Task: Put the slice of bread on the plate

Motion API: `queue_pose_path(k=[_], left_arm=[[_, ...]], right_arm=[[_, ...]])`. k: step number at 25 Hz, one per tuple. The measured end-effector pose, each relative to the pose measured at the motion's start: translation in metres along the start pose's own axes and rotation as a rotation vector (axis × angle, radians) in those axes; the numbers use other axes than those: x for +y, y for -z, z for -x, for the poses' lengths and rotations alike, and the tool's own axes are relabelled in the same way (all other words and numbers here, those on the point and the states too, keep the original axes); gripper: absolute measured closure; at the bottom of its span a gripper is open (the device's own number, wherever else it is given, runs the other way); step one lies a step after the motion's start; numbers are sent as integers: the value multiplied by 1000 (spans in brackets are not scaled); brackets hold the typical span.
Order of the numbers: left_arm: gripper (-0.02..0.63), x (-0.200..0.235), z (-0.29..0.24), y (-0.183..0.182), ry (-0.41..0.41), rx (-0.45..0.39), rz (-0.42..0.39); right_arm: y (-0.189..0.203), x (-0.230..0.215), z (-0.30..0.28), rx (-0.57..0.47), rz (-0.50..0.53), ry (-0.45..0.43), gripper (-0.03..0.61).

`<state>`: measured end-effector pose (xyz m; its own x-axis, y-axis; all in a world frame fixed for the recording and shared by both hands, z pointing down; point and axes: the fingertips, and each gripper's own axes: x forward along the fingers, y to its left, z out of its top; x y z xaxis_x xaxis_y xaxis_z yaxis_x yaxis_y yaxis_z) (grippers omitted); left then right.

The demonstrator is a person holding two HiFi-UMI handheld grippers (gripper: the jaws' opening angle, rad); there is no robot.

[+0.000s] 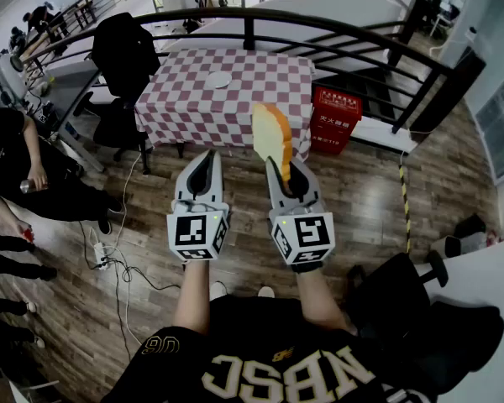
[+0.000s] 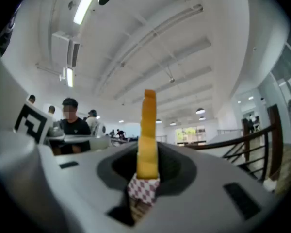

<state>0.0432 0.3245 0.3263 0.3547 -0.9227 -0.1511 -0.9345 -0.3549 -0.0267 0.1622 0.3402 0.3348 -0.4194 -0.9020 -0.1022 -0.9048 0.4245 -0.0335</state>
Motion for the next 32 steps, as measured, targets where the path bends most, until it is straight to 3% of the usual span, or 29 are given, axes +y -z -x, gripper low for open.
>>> queue_pose_path(k=[9, 15, 24, 32], left_arm=[[595, -39, 9, 20, -2, 32, 18], [595, -38, 12, 31, 6, 75, -10], [595, 18, -14, 50, -29, 78, 24], [595, 131, -112, 68, -9, 44, 49]], right_arm=[[7, -19, 26, 9, -72, -21, 483], [23, -12, 21, 16, -44, -61, 483], [44, -5, -35, 51, -77, -61, 482], [66, 9, -188, 85, -40, -68, 483]])
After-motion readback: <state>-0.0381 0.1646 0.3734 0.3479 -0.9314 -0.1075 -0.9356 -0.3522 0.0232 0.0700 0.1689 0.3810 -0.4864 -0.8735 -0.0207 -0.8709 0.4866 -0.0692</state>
